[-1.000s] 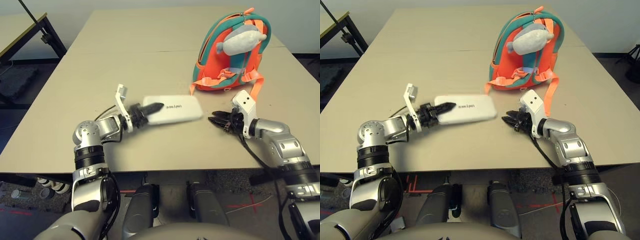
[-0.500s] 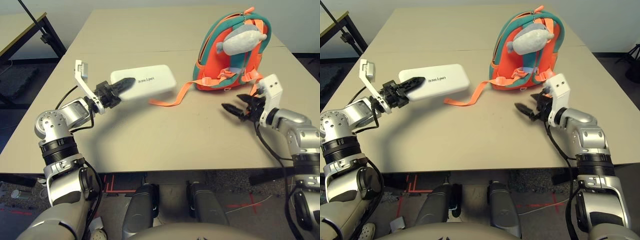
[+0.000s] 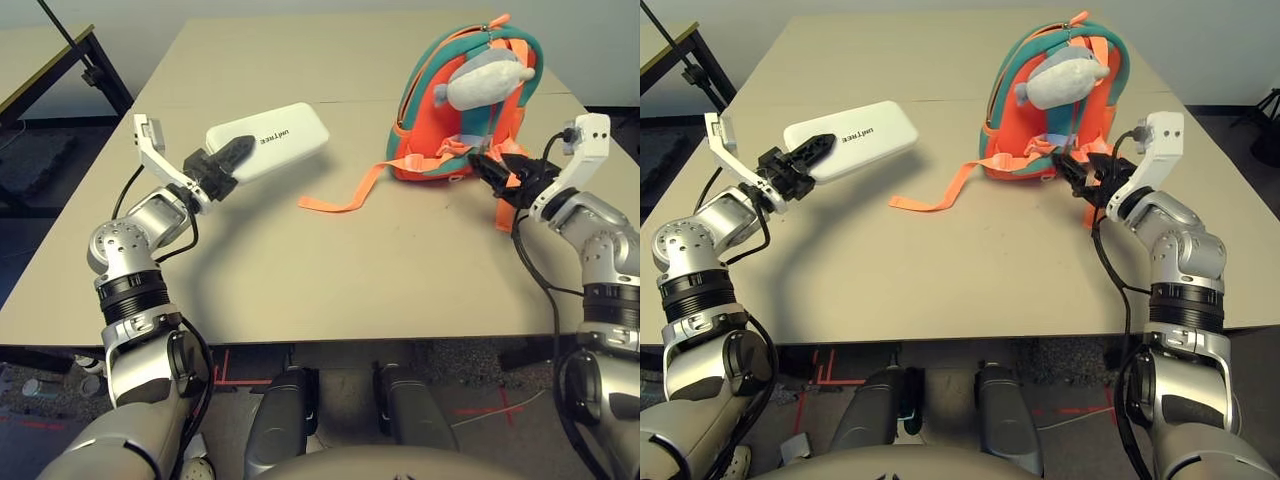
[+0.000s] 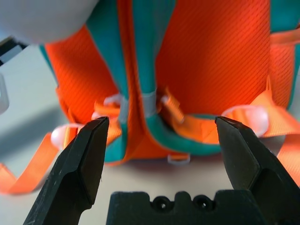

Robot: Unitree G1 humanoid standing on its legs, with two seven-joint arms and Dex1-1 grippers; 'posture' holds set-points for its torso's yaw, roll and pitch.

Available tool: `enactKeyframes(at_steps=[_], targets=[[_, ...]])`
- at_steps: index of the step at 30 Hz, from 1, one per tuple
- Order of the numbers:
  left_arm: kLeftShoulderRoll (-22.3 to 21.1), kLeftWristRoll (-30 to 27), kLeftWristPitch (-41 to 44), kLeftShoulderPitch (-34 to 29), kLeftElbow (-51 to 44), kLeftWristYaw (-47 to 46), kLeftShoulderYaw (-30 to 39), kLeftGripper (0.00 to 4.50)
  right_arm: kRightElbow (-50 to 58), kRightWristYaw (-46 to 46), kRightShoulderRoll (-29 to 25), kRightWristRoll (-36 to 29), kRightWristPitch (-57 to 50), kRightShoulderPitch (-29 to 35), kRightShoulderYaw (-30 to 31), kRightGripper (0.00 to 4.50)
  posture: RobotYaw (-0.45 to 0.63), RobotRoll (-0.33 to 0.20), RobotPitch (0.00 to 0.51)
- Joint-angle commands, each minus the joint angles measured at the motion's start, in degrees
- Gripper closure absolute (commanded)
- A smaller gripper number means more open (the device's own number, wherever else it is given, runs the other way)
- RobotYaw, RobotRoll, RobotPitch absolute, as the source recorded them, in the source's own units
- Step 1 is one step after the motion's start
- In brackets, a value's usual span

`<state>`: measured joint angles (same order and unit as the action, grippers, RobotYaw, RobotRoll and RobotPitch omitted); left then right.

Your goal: Put the pencil case into the backpack and zip it.

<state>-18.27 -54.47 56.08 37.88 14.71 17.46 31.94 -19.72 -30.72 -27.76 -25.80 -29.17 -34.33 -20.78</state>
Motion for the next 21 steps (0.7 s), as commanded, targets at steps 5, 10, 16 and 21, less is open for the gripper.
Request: enactKeyframes(at_steps=[5,10,16,21], targets=[[0.87,-0.36,-1.04,-0.16,-1.09,-0.29,-0.97,3.26,-9.94,0.21,2.62,2.44,7.28,-6.44,2.11,0.00,-0.15,0.000,0.104],[1.51,-0.59,-1.02,-0.47,-1.98,-0.75,-1.42,3.26,-18.06,0.13,3.72,4.30,12.46,-10.63,3.03,0.00,-0.15,0.000,0.104],[2.00,-0.75,-0.87,-1.05,-2.96,-1.03,-1.95,3.26,-25.02,-0.17,4.29,6.53,17.73,-13.50,3.89,0.00,-0.14,0.000,0.105],[2.25,-0.65,-0.83,-1.17,-3.12,-1.03,-2.29,3.26,-26.48,-1.37,4.34,6.75,19.75,-13.84,4.48,0.59,-0.15,0.000,0.108]])
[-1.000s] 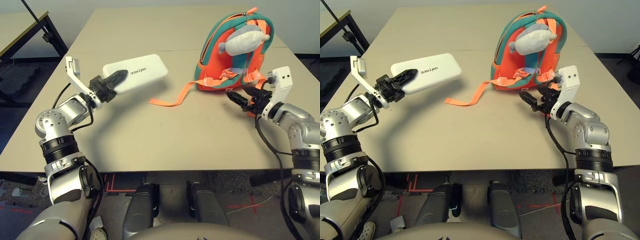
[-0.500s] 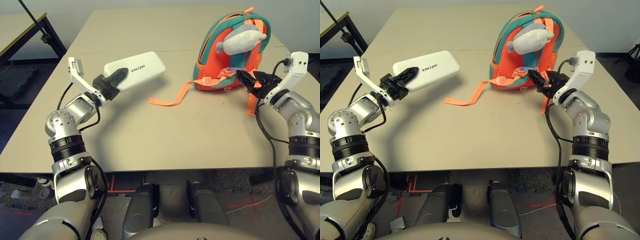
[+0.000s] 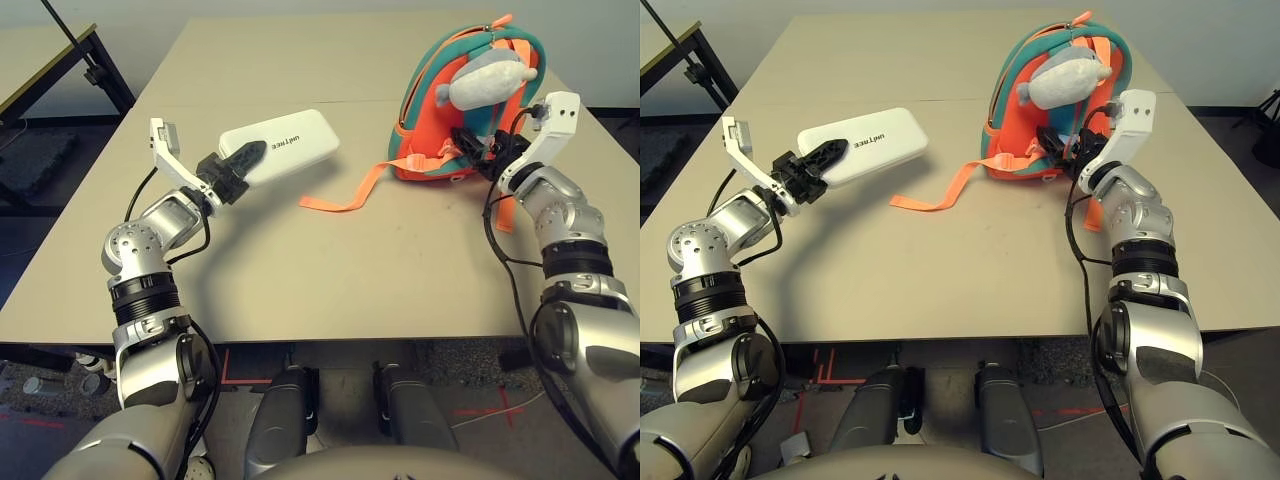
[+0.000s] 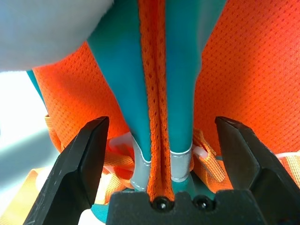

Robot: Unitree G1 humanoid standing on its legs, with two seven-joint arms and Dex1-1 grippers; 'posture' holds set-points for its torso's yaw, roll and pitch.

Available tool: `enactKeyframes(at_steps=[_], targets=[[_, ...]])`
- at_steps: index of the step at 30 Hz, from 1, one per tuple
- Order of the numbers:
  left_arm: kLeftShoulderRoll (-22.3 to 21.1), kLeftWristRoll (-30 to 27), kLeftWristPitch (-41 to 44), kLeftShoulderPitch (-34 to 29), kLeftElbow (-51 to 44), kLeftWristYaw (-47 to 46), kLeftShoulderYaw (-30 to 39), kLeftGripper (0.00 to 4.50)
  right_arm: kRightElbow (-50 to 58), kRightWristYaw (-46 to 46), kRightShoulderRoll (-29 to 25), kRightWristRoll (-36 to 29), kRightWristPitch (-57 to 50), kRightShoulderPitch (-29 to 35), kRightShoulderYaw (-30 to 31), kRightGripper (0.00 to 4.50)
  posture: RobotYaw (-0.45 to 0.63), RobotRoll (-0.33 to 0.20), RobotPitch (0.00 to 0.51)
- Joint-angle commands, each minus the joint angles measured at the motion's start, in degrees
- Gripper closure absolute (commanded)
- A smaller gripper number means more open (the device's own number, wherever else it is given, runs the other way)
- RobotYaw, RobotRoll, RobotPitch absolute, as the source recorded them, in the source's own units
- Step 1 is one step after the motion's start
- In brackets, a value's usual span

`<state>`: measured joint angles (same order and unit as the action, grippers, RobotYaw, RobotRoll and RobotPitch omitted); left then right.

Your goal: Put the pencil case into the backpack and zip it.

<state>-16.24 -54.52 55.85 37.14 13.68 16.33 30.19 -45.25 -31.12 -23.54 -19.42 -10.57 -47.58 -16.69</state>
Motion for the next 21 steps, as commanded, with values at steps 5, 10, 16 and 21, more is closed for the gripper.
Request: enactKeyframes(at_steps=[5,10,16,21], targets=[[0.46,-0.40,-0.59,-0.40,-1.91,0.34,-1.17,3.26,0.53,-1.74,0.11,0.45,1.04,0.44,0.76,2.41,-0.15,0.000,0.109],[0.53,-0.28,-1.04,-0.08,-1.24,0.59,-1.83,3.26,2.13,-2.33,0.09,0.51,0.63,1.33,1.09,3.72,-0.16,0.000,0.109],[0.61,-0.34,-1.40,0.00,-1.07,0.75,-2.29,3.26,11.62,-5.36,-0.26,-0.95,-4.10,5.23,2.48,3.73,-0.16,0.000,0.111],[0.57,-0.30,-1.69,-0.17,-1.03,0.82,-2.26,3.26,28.88,-9.43,-2.44,-5.53,-14.32,12.59,4.03,3.73,-0.16,0.000,0.119]])
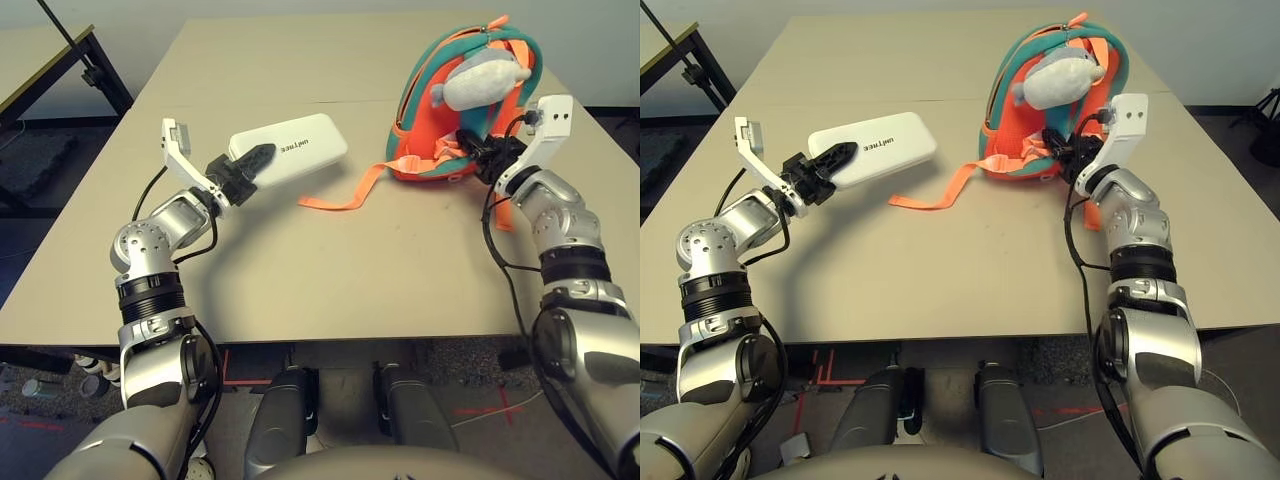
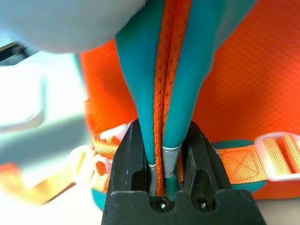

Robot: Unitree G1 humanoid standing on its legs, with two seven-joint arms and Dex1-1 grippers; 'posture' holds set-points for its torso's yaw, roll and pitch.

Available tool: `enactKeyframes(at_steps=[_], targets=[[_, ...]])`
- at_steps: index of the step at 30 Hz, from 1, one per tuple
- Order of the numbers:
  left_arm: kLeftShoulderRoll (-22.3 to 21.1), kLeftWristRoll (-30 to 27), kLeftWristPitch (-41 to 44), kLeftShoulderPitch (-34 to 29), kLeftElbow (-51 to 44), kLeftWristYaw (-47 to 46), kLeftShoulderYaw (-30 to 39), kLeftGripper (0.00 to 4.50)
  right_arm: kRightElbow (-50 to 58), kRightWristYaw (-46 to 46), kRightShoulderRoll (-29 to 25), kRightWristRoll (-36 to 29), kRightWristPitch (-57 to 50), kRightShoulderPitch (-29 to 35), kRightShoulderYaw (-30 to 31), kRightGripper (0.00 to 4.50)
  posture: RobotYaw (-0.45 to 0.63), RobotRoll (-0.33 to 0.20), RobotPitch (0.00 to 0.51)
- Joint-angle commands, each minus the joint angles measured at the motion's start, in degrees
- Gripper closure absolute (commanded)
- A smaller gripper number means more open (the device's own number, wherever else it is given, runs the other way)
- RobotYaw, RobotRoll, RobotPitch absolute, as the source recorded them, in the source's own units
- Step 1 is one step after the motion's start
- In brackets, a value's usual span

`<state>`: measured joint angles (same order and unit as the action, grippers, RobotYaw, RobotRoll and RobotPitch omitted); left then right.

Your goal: Put the pencil case into the backpack and zip it.

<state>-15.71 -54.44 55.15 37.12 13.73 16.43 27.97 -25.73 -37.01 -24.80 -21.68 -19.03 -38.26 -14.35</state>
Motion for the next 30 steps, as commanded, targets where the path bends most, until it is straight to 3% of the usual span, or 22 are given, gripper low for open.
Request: enactKeyframes(at_steps=[1,10,19,23,30], targets=[[0.06,-0.36,-1.07,-0.23,-1.04,0.75,-0.04,3.26,13.51,-4.56,-2.09,-4.68,-8.38,5.19,1.98,3.73,-0.16,0.000,0.119],[0.58,0.17,-1.81,-0.17,0.09,1.47,-0.88,3.26,39.50,-5.82,-7.28,-21.05,-27.97,17.14,-1.93,3.73,-0.18,0.000,0.126],[0.72,0.88,-2.63,0.50,1.93,2.87,-2.18,3.26,50.04,-3.00,-9.08,-37.67,-39.18,25.83,-9.04,3.73,-0.20,0.000,0.126],[0.76,1.07,-2.78,0.82,2.48,3.33,-2.62,3.26,51.43,-0.86,-8.98,-37.76,-38.76,28.41,-8.28,3.73,-0.20,0.000,0.127],[-0.45,1.74,-3.39,2.14,2.48,5.39,-3.62,3.26,49.36,7.05,-4.52,-26.04,-31.86,29.39,-0.18,3.73,-0.20,0.000,0.127]])
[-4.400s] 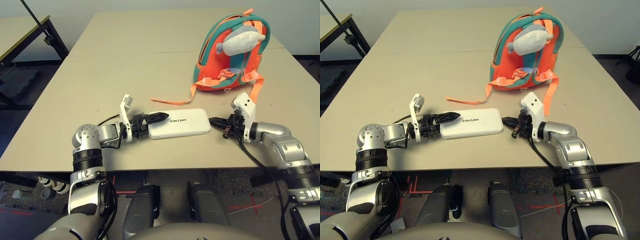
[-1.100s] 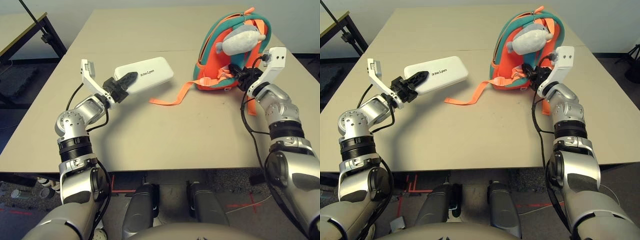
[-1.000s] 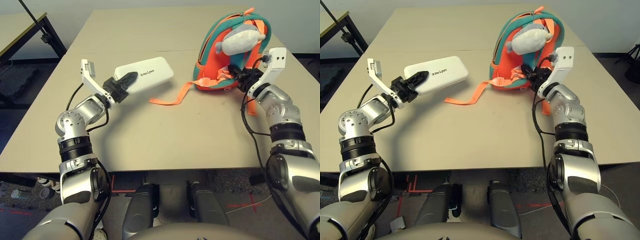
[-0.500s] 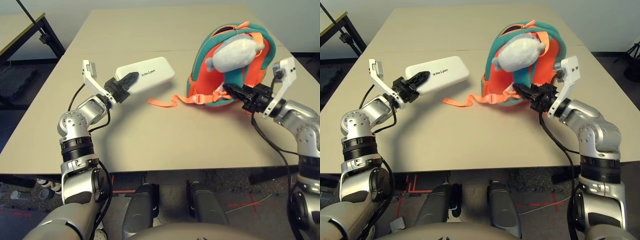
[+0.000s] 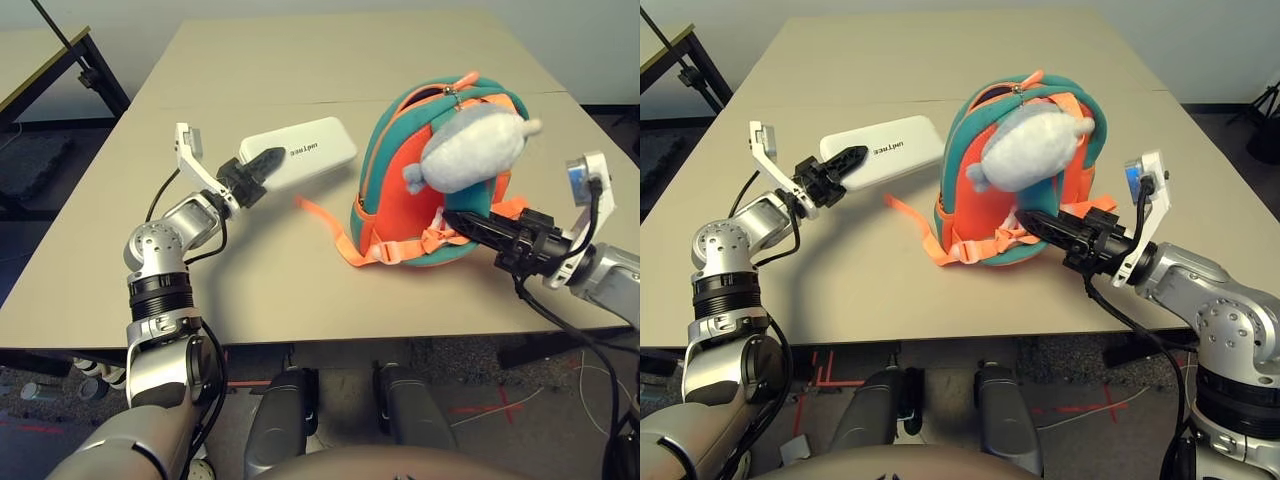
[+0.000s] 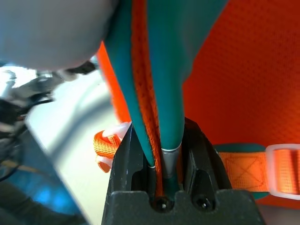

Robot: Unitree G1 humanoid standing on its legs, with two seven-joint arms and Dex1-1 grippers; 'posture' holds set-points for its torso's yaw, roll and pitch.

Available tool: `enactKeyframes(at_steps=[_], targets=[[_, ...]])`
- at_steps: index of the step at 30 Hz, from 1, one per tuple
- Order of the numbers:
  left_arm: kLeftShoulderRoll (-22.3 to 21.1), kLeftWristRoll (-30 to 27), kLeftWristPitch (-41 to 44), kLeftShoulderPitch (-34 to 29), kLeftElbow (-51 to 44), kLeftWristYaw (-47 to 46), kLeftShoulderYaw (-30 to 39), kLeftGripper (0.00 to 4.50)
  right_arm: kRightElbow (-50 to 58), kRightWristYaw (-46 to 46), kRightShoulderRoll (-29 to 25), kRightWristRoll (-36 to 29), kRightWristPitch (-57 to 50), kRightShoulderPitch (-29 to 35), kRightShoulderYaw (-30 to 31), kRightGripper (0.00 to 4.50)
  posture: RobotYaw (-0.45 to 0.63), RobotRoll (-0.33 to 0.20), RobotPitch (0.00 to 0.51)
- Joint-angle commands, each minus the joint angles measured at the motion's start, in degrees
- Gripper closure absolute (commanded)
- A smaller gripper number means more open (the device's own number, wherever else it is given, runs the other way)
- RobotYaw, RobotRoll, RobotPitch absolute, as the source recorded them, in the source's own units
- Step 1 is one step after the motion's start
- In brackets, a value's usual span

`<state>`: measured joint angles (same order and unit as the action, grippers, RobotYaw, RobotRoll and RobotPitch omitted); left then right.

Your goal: Put the pencil case into the backpack and zip it.

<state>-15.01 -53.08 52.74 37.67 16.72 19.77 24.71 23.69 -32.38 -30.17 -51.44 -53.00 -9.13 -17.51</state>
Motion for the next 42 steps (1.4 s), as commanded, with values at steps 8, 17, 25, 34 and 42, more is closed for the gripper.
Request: enactKeyframes(at_steps=[8,17,25,34,42], targets=[[-5.03,1.29,-0.69,2.84,-3.25,5.72,-2.51,3.26,-2.14,4.61,2.64,8.71,5.69,0.00,7.00,3.73,-0.18,0.000,0.126],[-15.85,-1.73,3.75,5.90,-8.66,17.84,-3.88,3.26,-6.23,5.05,2.68,10.95,7.35,-1.01,7.32,3.74,-0.18,0.000,0.123],[-22.47,-7.36,8.69,11.26,-9.45,24.46,-1.76,3.26,-9.05,4.62,1.30,12.30,8.34,-1.11,6.74,3.74,-0.17,0.000,0.122],[-23.02,-8.36,10.01,11.95,-11.36,28.59,-4.96,3.26,-12.00,3.72,-0.52,12.81,10.21,-0.10,5.04,3.74,-0.18,0.000,0.121],[-22.85,-3.55,7.18,10.53,-10.92,33.60,-11.36,3.26,-12.87,3.74,-1.28,12.49,10.74,-0.52,3.98,3.74,-0.19,0.000,0.121]])
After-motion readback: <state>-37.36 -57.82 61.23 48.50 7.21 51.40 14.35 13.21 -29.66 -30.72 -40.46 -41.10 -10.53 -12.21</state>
